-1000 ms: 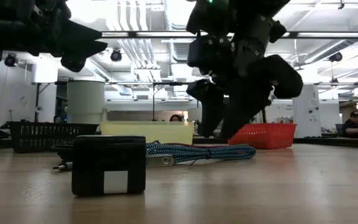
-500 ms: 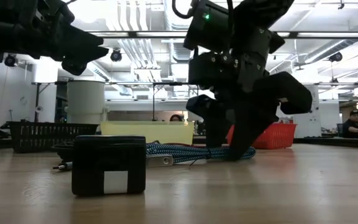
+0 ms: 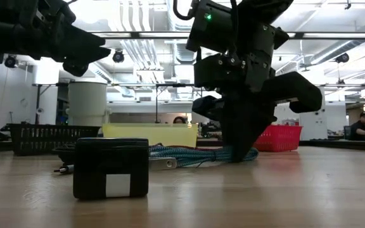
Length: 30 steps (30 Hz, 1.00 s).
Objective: Pick and place items into bin
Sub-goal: Put the blue charger cable into the yellow bin
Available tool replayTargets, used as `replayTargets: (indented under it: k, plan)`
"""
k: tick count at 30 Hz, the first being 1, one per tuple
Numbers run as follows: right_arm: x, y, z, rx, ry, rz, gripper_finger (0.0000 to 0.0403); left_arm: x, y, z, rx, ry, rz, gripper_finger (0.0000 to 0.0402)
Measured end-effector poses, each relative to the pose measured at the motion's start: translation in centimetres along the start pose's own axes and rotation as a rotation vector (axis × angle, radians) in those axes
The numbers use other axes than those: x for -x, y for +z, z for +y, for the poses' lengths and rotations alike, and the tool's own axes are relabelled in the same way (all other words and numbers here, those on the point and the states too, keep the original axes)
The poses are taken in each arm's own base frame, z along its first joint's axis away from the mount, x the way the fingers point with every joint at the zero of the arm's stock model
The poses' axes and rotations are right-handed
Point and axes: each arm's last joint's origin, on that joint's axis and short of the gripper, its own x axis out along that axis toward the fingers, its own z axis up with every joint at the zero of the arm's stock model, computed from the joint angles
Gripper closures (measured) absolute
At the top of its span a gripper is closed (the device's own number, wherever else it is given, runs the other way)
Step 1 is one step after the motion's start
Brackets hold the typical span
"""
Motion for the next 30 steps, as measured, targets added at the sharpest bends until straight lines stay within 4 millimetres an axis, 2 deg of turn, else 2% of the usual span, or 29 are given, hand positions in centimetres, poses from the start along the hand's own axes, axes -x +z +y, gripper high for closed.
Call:
replayTargets:
  k: [2,8,14,19,24,30]
  plan:
    - [0.1,0.2,0.0,0.001,-0.001,-0.005,0.0381,0.0,0.0,0.0,0.0,0.0,-0.001,0.0242]
    - [1.7,1.9,-0.5,0.045,-0.011,-0.032,0.038,0.0,0.0,0.0,0.0,0.0,0.002,0.0242]
    - [4.3,3.9,-2.7,0.094,-0.069,-0.113,0.0381,0.0,0.0,0.0,0.002,0.0,0.001,0.0242]
    - [7.0,4.2,-6.2,0.068,-0.126,-0.153,0.0381,0.0,0.0,0.0,0.002,0.0,0.001,0.0242]
    - [9.6,3.1,-10.7,-0.014,-0.204,-0.197,0.0381,0.0,0.0,0.0,0.003,0.0,0.0,0.0242]
    - [13.6,1.1,-16.4,-0.255,-0.31,-0.298,0.0381,0.1,0.1,0.0,0.01,-0.001,-0.008,0.0242]
